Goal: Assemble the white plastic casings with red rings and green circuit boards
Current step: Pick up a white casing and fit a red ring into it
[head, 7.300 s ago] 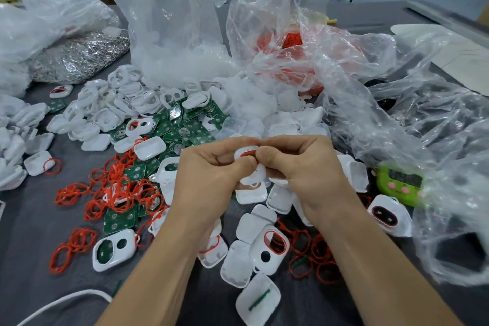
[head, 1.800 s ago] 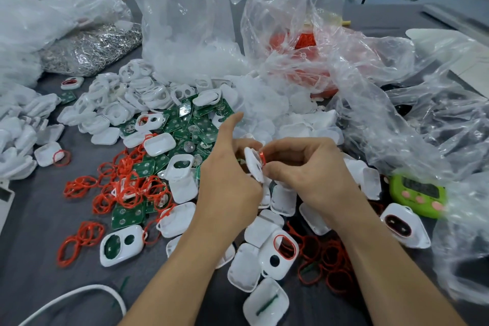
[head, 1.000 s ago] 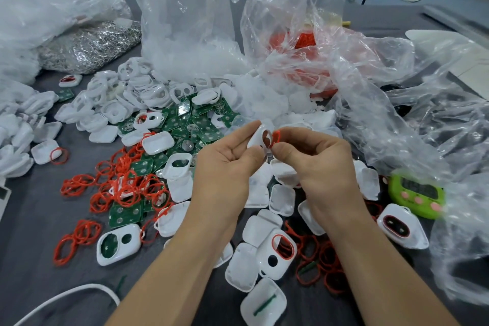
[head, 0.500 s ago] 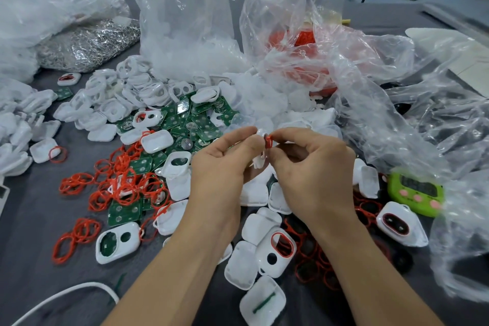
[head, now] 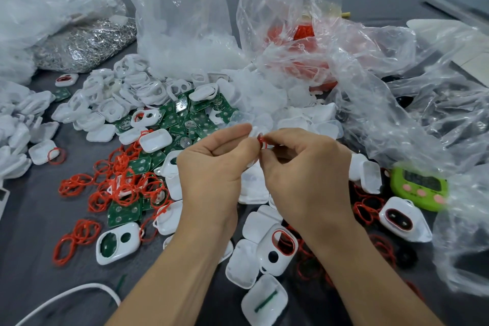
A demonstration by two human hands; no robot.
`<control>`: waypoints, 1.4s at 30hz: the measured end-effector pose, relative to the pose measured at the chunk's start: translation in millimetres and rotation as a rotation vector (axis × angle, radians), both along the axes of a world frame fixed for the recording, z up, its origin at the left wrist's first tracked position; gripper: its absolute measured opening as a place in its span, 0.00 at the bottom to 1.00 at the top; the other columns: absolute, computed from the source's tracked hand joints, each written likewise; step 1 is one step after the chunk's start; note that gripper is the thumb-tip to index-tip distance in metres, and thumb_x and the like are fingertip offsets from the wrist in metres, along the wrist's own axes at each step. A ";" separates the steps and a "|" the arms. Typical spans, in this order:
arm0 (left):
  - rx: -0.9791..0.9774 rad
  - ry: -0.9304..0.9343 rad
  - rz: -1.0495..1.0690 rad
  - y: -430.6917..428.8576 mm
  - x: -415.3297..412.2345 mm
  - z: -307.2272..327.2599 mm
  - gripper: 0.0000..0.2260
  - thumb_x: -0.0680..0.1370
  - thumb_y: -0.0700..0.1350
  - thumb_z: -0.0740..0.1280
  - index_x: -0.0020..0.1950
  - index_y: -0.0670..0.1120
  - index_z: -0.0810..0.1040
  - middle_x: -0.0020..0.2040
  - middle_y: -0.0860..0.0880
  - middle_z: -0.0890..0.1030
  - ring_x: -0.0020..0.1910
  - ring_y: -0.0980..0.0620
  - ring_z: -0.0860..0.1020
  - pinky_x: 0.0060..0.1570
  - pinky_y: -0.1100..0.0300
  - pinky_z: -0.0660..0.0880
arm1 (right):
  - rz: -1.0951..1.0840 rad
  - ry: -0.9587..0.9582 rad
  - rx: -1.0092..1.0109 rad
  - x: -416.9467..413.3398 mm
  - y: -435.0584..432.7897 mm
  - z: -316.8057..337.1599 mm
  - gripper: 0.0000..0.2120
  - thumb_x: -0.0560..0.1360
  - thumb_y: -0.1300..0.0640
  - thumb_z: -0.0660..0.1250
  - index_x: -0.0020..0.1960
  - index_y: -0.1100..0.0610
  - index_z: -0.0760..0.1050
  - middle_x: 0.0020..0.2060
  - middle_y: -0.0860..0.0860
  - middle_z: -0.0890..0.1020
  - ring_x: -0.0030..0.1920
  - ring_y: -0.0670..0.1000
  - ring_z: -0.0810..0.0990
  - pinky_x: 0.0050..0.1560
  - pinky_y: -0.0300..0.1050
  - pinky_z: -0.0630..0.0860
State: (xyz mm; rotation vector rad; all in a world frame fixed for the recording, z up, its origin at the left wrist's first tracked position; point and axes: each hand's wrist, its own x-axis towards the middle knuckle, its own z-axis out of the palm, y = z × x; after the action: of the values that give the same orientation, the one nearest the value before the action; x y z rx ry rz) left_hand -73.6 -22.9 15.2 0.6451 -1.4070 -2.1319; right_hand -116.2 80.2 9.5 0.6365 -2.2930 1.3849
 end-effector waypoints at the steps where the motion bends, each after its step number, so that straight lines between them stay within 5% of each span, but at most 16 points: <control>1: 0.012 0.000 -0.004 0.1 0.2 0.4 0.10 0.72 0.31 0.75 0.41 0.47 0.88 0.39 0.44 0.87 0.35 0.54 0.84 0.37 0.66 0.79 | -0.005 0.007 0.006 0.2 0.1 0.0 0.03 0.73 0.59 0.76 0.43 0.52 0.86 0.36 0.47 0.86 0.39 0.47 0.83 0.41 0.37 0.76; 12: 0.102 -0.051 -0.057 4.4 -0.1 3.4 0.11 0.73 0.32 0.74 0.40 0.48 0.89 0.40 0.44 0.88 0.38 0.54 0.84 0.41 0.66 0.80 | -0.070 0.047 0.034 1.2 1.1 2.0 0.04 0.70 0.62 0.78 0.40 0.55 0.85 0.35 0.48 0.85 0.34 0.47 0.83 0.38 0.46 0.79; 19: 0.202 -0.057 -0.110 2.8 1.0 2.0 0.07 0.72 0.35 0.75 0.43 0.47 0.89 0.46 0.44 0.88 0.45 0.52 0.86 0.45 0.63 0.82 | -0.088 0.067 0.055 6.3 -0.3 3.3 0.05 0.74 0.60 0.76 0.48 0.52 0.86 0.40 0.45 0.87 0.39 0.48 0.87 0.42 0.49 0.83; 24: 0.264 -0.008 -0.135 -1.1 -0.8 3.0 0.10 0.60 0.44 0.78 0.40 0.45 0.88 0.41 0.43 0.87 0.39 0.52 0.86 0.36 0.64 0.80 | -0.056 0.076 0.043 6.6 -0.9 4.6 0.05 0.74 0.62 0.76 0.46 0.53 0.86 0.38 0.46 0.87 0.38 0.47 0.86 0.40 0.49 0.83; 34: 0.213 0.027 -0.157 0.6 1.5 3.4 0.05 0.63 0.43 0.75 0.37 0.43 0.87 0.34 0.47 0.85 0.30 0.56 0.83 0.29 0.65 0.78 | -0.004 0.048 0.065 6.2 4.9 8.9 0.10 0.71 0.63 0.78 0.50 0.52 0.88 0.41 0.44 0.88 0.40 0.43 0.86 0.46 0.36 0.78; 42: 0.047 -0.014 -0.056 -1.2 0.9 -0.1 0.08 0.75 0.37 0.73 0.37 0.44 0.88 0.36 0.44 0.86 0.33 0.51 0.84 0.30 0.61 0.79 | 0.027 0.007 0.090 8.4 4.5 13.7 0.06 0.75 0.59 0.76 0.51 0.53 0.87 0.40 0.45 0.88 0.38 0.46 0.86 0.42 0.46 0.83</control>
State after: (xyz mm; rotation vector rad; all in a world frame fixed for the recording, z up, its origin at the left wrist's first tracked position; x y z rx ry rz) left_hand -72.7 -24.1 15.0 0.6475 -1.4016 -2.2136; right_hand -107.7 84.7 23.2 0.7010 -2.3601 1.2957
